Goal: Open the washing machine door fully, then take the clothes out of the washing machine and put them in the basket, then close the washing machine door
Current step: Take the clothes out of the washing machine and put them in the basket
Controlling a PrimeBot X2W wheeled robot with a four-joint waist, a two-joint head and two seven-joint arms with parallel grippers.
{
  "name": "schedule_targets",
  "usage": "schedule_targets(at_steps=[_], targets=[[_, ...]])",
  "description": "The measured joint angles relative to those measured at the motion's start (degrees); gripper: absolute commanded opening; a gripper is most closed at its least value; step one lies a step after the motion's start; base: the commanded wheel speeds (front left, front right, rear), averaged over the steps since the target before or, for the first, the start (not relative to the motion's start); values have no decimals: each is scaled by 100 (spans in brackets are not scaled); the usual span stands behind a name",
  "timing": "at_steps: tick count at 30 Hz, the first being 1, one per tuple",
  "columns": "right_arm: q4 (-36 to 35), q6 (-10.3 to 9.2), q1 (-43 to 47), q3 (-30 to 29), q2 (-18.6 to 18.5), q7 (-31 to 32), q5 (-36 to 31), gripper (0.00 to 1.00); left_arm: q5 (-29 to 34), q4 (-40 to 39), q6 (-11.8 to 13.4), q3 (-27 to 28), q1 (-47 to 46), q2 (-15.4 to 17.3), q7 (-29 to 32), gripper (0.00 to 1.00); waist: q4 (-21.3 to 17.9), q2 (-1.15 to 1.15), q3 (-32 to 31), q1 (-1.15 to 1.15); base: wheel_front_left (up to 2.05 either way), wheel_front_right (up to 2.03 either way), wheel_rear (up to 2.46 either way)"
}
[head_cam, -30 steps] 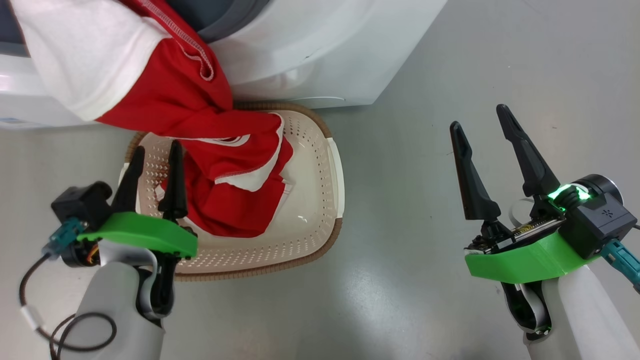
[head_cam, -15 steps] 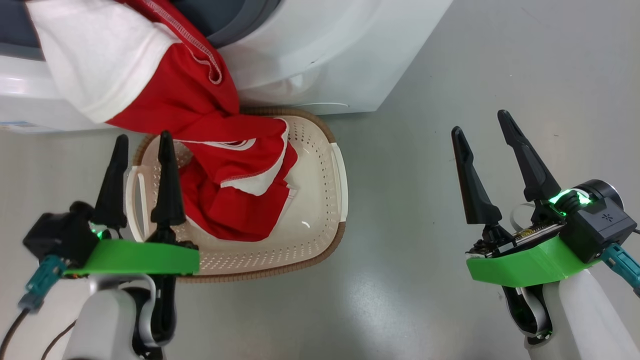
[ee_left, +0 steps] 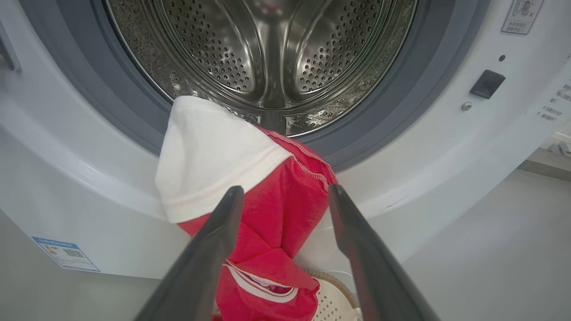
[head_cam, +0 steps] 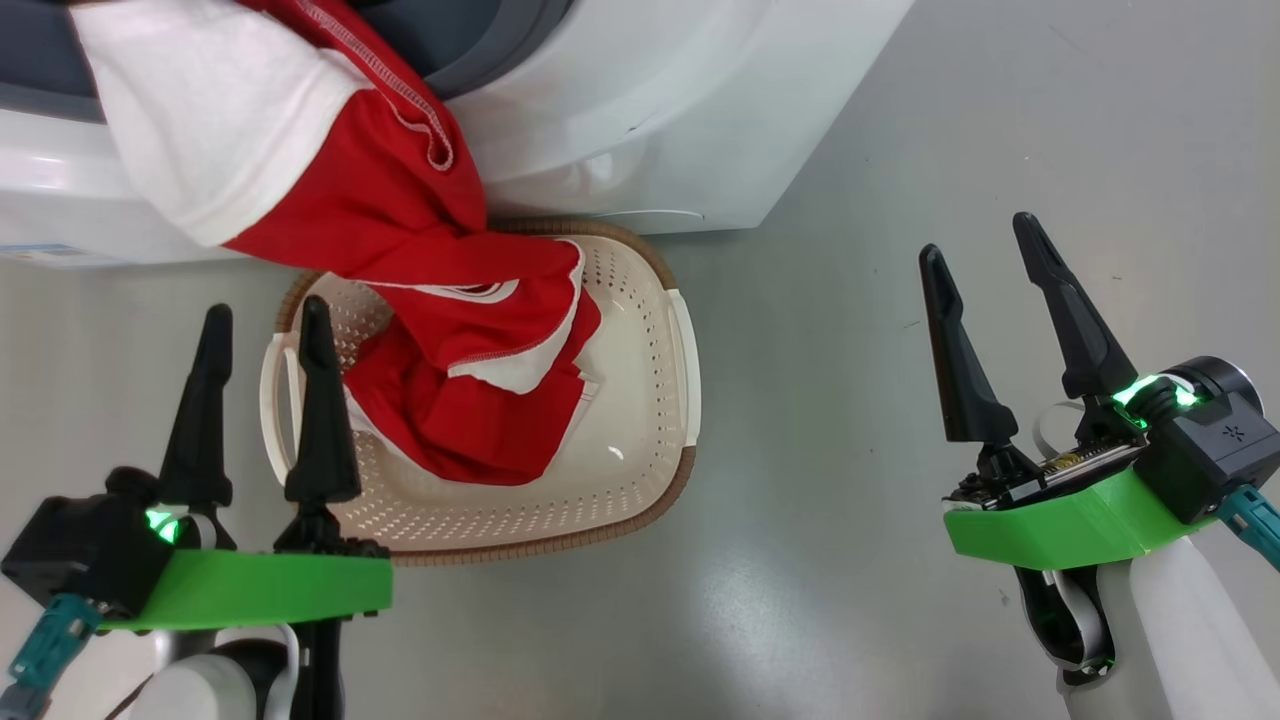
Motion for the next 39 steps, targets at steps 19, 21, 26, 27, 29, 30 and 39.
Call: schedule_targets(at_steps=[19, 21, 26, 27, 29, 30, 39], targets=[[0, 0, 11, 18, 0, 0, -26, 100, -3, 7, 48, -91, 141, 10, 113, 100, -21, 0, -41, 0, 0, 0, 0], [0, 0, 12, 20, 0, 0, -26, 100, -19, 63, 48, -88, 138, 13, 129, 100, -23, 0, -35, 0, 0, 0, 0], [2, 0, 11, 56, 0, 0, -26, 100, -63, 355, 45, -62, -58, 68, 140, 100, -45, 0, -19, 0, 0, 0, 0], [2, 0, 10, 69, 0, 0, -26, 100, -64, 410, 42, -62, -150, 81, 164, 100, -52, 0, -16, 0, 0, 0, 0], [8, 0, 10, 115, 0, 0, -26, 100, -65, 523, 30, -67, -354, 120, 189, 100, -71, 0, -11, 0, 0, 0, 0], [9, 0, 9, 129, 1, 0, -26, 100, -68, 582, 9, -67, -463, 133, 201, 100, -82, 0, -7, 0, 0, 0, 0], [30, 0, 1, 149, 0, 0, -24, 100, -105, 1071, -13, -75, -1334, 219, 508, 100, -176, 0, 34, 0, 0, 0, 0]])
